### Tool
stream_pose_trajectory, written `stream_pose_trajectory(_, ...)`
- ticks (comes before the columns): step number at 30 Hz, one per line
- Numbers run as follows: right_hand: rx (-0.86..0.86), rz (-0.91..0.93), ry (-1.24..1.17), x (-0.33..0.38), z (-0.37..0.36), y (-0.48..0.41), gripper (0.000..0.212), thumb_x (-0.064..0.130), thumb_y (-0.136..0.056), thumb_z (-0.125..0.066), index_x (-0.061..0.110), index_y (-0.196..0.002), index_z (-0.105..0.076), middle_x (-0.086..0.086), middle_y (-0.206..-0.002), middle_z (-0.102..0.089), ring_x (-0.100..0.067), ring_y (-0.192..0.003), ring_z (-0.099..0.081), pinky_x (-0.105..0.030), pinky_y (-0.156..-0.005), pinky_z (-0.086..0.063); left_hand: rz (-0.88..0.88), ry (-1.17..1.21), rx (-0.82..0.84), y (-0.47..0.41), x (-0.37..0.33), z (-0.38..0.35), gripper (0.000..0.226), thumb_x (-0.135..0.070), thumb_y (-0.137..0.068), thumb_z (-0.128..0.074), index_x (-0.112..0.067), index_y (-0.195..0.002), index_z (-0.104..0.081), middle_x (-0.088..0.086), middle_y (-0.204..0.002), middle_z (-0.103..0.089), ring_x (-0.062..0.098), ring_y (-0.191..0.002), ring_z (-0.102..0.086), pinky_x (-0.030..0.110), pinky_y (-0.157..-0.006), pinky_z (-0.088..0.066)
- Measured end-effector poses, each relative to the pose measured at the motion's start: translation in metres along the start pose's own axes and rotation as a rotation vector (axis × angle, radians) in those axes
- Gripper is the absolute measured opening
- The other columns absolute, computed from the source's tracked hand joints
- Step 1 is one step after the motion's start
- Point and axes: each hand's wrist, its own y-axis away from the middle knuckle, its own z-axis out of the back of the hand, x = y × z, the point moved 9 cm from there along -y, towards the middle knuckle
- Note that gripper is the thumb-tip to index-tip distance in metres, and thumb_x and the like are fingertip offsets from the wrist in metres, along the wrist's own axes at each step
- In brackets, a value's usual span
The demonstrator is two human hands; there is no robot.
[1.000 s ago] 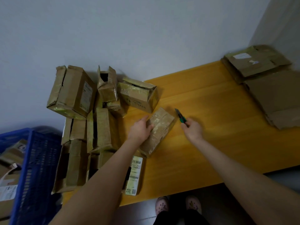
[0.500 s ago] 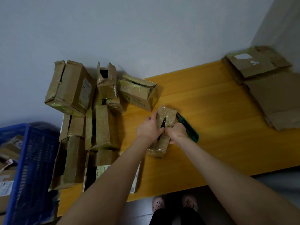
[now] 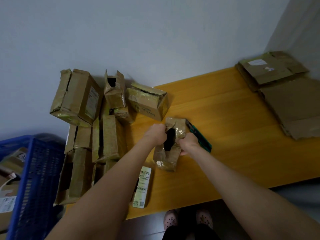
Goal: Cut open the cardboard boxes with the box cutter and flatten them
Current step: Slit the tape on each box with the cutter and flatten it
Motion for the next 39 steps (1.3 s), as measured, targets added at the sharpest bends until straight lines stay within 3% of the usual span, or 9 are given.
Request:
stream_pose_trajectory(6, 0.073, 0.0, -0.045, -0.008, 0.003, 0.003, 0.021, 0.016, -0.096, -0.057, 0.009, -0.115, -0.061, -0.007, -0.1, -0.063, -0.028, -0.097, -0.066, -0.041, -0.078, -0.059, -0.016, 0.414, 0.004, 0.008, 0.009, -0.001, 0.016, -0.002, -0.094, -0.049, -0.001, -0.097, -0.064, 0.005, -0.074, -0.055, 0.021, -0.074, -0.053, 0.025, -0.054, -0.039)
stream_pose_trajectory(10, 0.089, 0.022, -0.093, -0.011, 0.006, 0.006, 0.024, 0.014, -0.097, -0.056, 0.01, -0.12, -0.059, -0.01, -0.113, -0.064, -0.028, -0.101, -0.065, -0.039, -0.078, -0.059, 0.017, 0.491, 0.01, 0.011, 0.01, -0.004, 0.019, -0.007, -0.096, -0.051, -0.002, -0.109, -0.064, 0.01, -0.091, -0.061, 0.024, -0.088, -0.057, 0.034, -0.072, -0.049)
stream_pose_trajectory(12, 0.017, 0.085, 0.06, -0.008, 0.007, 0.009, 0.011, 0.019, -0.096, -0.057, 0.013, -0.105, -0.062, -0.008, -0.106, -0.067, -0.027, -0.089, -0.069, -0.039, -0.075, -0.06, 0.039, 0.366, -0.047, 0.012, 0.007, -0.002, 0.037, -0.011, -0.096, -0.051, -0.006, -0.133, -0.051, 0.014, -0.112, -0.063, 0.03, -0.106, -0.059, 0.039, -0.086, -0.049)
stream_pose_trajectory(14, -0.087, 0.156, 0.281, 0.001, 0.007, 0.017, 0.012, 0.026, -0.096, -0.056, 0.016, -0.09, -0.06, -0.006, -0.098, -0.07, -0.025, -0.079, -0.069, -0.038, -0.073, -0.059, 0.066, 0.134, -0.146, 0.014, 0.001, 0.002, 0.051, -0.015, -0.095, -0.053, -0.01, -0.142, -0.036, 0.013, -0.119, -0.062, 0.034, -0.11, -0.059, 0.039, -0.085, -0.049)
stream_pose_trajectory(20, -0.193, 0.271, 0.499, 0.017, 0.0, 0.04, 0.02, 0.031, -0.098, -0.052, 0.013, -0.102, -0.061, -0.006, -0.095, -0.065, -0.027, -0.093, -0.064, -0.029, -0.063, -0.041, 0.116, -0.15, -0.345, 0.021, -0.006, 0.019, 0.024, -0.007, -0.098, -0.046, -0.003, -0.121, -0.051, 0.014, -0.111, -0.065, 0.033, -0.104, -0.064, 0.036, -0.077, -0.051)
stream_pose_trajectory(26, -0.168, 0.324, 0.397, 0.023, 0.007, 0.041, 0.017, 0.028, -0.096, -0.056, 0.015, -0.1, -0.064, -0.004, -0.091, -0.068, -0.024, -0.082, -0.067, -0.03, -0.064, -0.05, 0.05, -0.114, -0.367, 0.029, -0.007, 0.035, 0.021, -0.001, -0.097, -0.044, -0.004, -0.109, -0.061, 0.013, -0.101, -0.066, 0.03, -0.096, -0.064, 0.032, -0.071, -0.049)
stream_pose_trajectory(29, -0.106, 0.339, 0.277, 0.024, 0.01, 0.039, 0.013, 0.026, -0.095, -0.057, 0.014, -0.095, -0.064, -0.004, -0.087, -0.068, -0.024, -0.075, -0.068, -0.04, -0.07, -0.059, 0.025, -0.031, -0.388, 0.029, -0.004, 0.043, 0.017, -0.008, -0.099, -0.046, -0.006, -0.106, -0.062, 0.013, -0.098, -0.065, 0.028, -0.09, -0.063, 0.032, -0.07, -0.05)
stream_pose_trajectory(34, 0.029, 0.32, 0.097, 0.018, 0.017, 0.04, 0.006, 0.019, -0.096, -0.057, 0.014, -0.095, -0.061, -0.007, -0.093, -0.067, -0.027, -0.082, -0.07, -0.047, -0.069, -0.06, -0.036, 0.116, -0.358, 0.03, -0.005, 0.052, 0.025, -0.019, -0.1, -0.047, -0.004, -0.107, -0.066, 0.016, -0.099, -0.065, 0.033, -0.093, -0.061, 0.041, -0.08, -0.052)
stream_pose_trajectory(39, 0.09, 0.26, -0.021, 0.009, 0.031, 0.041, 0.022, 0.012, -0.097, -0.053, 0.004, -0.117, -0.058, -0.004, -0.095, -0.063, -0.016, -0.079, -0.064, -0.029, -0.058, -0.057, -0.06, 0.37, -0.373, 0.039, 0.0, 0.064, 0.021, -0.02, -0.1, -0.051, -0.008, -0.095, -0.067, 0.006, -0.089, -0.066, 0.02, -0.087, -0.062, 0.034, -0.082, -0.053)
